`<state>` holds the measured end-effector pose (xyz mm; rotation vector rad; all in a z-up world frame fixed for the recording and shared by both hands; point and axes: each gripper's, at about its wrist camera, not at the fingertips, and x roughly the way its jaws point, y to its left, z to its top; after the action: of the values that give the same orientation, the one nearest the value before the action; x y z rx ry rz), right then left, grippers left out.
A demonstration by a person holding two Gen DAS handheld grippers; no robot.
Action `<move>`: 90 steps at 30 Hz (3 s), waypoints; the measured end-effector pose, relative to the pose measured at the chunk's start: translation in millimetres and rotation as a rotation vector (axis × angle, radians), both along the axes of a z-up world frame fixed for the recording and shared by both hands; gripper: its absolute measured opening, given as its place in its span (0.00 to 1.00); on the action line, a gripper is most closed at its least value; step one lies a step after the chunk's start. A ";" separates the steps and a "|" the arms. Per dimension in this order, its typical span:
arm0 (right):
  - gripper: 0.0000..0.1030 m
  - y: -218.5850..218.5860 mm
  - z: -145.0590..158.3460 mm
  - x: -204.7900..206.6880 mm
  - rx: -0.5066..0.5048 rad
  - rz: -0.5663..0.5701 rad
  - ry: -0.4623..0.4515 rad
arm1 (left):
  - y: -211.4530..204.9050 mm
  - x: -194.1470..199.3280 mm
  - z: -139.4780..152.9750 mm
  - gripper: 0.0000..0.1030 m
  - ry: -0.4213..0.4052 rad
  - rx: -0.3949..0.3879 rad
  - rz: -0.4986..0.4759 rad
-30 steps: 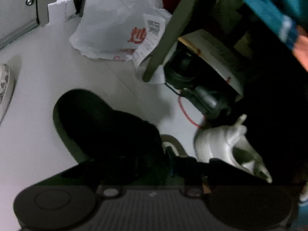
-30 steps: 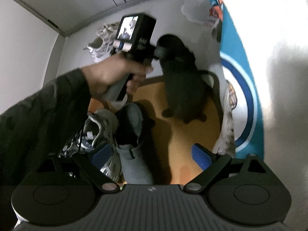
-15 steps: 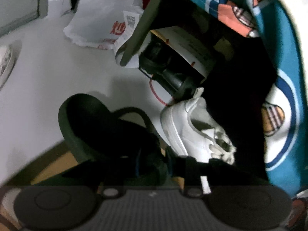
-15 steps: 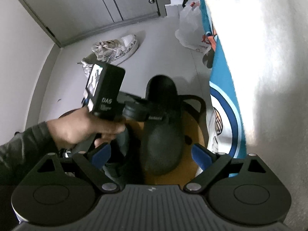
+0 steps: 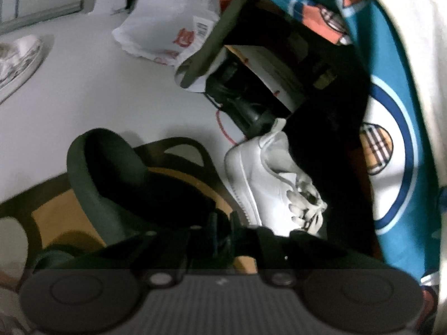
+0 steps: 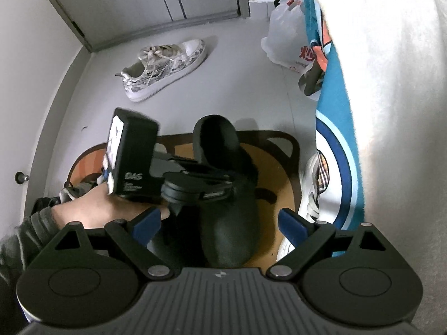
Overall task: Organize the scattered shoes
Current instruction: 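Lower the black clog onto the mat beside the black slide sandal, then open the left tool to release the black clog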
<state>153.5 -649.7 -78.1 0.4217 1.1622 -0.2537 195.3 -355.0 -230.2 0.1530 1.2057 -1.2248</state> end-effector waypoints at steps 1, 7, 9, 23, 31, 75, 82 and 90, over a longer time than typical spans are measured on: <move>0.91 0.9 -0.4 -0.2 -0.002 0.002 0.001 | 2.5 -0.5 -0.4 0.09 0.004 -0.003 0.004; 0.91 -0.2 0.5 0.1 -0.005 0.000 -0.002 | 12.9 0.4 -6.6 0.17 -0.065 0.043 0.068; 0.92 -1.0 -0.3 -0.5 0.001 0.000 0.001 | 12.5 3.4 -9.3 0.23 -0.085 0.075 0.080; 0.92 0.9 -1.1 0.7 0.037 0.022 0.009 | 5.0 -14.1 -12.5 0.18 -0.103 0.085 0.020; 0.91 -6.5 -4.4 3.3 0.014 -0.010 0.017 | 12.1 -24.8 -3.3 0.11 0.042 -0.017 -0.039; 0.92 -9.0 -9.6 1.2 0.011 -0.005 0.032 | 16.4 -49.8 -28.5 0.12 0.201 -0.078 -0.140; 0.92 -8.5 -9.5 0.6 0.022 -0.004 0.038 | 25.6 -40.6 -34.5 0.16 0.163 -0.021 -0.086; 0.92 -11.6 -15.0 2.2 0.015 -0.010 0.050 | 27.2 -41.3 -30.2 0.11 0.141 -0.020 -0.120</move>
<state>155.7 -661.3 -93.2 0.4371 1.2121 -0.2657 154.0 -327.7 -260.4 0.1276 1.3212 -1.3707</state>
